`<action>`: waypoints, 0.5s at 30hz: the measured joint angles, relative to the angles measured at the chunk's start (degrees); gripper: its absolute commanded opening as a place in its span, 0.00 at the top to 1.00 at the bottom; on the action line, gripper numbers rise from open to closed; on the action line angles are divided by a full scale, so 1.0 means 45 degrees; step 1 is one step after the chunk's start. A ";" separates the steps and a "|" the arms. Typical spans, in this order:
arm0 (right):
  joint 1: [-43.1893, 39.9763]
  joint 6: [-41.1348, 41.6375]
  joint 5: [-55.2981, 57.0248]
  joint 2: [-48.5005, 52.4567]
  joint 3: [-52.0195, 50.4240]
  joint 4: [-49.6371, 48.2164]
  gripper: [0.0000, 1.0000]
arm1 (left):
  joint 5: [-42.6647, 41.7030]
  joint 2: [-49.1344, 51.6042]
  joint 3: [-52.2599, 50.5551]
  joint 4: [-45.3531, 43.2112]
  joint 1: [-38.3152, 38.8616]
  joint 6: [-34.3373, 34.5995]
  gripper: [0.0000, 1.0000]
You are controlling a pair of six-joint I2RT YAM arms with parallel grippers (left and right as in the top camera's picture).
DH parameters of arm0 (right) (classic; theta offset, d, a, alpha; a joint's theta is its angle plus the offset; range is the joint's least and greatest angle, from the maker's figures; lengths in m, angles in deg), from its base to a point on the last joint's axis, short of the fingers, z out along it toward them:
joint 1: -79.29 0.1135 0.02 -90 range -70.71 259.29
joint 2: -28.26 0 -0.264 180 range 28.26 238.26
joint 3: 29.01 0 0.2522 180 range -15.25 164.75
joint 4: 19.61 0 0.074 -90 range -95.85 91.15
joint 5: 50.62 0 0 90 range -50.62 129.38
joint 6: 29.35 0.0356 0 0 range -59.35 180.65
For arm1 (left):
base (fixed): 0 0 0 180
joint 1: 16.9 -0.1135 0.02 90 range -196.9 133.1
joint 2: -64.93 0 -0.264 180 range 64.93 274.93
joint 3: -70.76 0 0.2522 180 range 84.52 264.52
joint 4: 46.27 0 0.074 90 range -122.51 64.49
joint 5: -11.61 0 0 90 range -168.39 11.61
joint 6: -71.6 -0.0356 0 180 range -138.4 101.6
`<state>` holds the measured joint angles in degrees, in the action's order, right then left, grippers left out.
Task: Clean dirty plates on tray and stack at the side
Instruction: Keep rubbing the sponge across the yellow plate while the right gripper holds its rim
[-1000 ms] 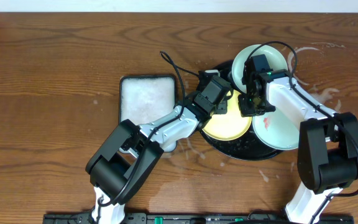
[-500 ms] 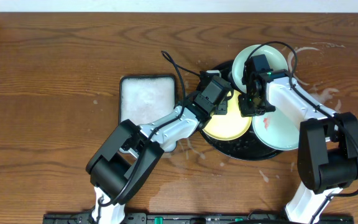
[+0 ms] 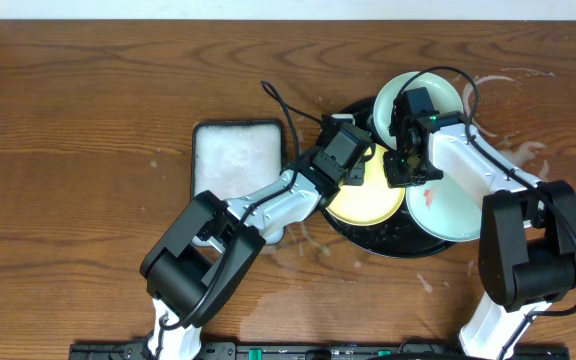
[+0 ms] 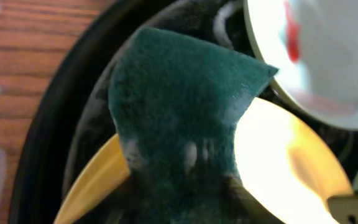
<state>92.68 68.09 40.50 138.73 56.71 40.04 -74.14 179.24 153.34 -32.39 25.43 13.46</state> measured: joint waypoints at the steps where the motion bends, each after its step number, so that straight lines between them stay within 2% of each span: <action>1: 0.0000 0.0000 0.0005 0.0000 0.0000 0.0000 0.99 | 0.0005 0.0024 0.0000 0.0024 0.0015 0.0005 0.43; 8: 0.0000 0.0000 0.0005 0.0000 0.0000 -0.0005 0.99 | 0.0000 0.0189 0.0000 0.0058 0.0049 0.0005 0.42; 12: 0.0000 0.0000 0.0005 0.0000 0.0000 -0.0010 0.99 | -0.0005 0.0189 0.0000 0.0053 0.0053 -0.0073 0.55; 15: 0.0000 0.0000 0.0005 0.0000 0.0000 -0.0015 0.99 | -0.0015 0.0189 0.0000 0.0053 0.0092 -0.0058 0.62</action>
<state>92.68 68.09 40.53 138.73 56.71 39.97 -74.21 180.09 153.34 -32.15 25.84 13.19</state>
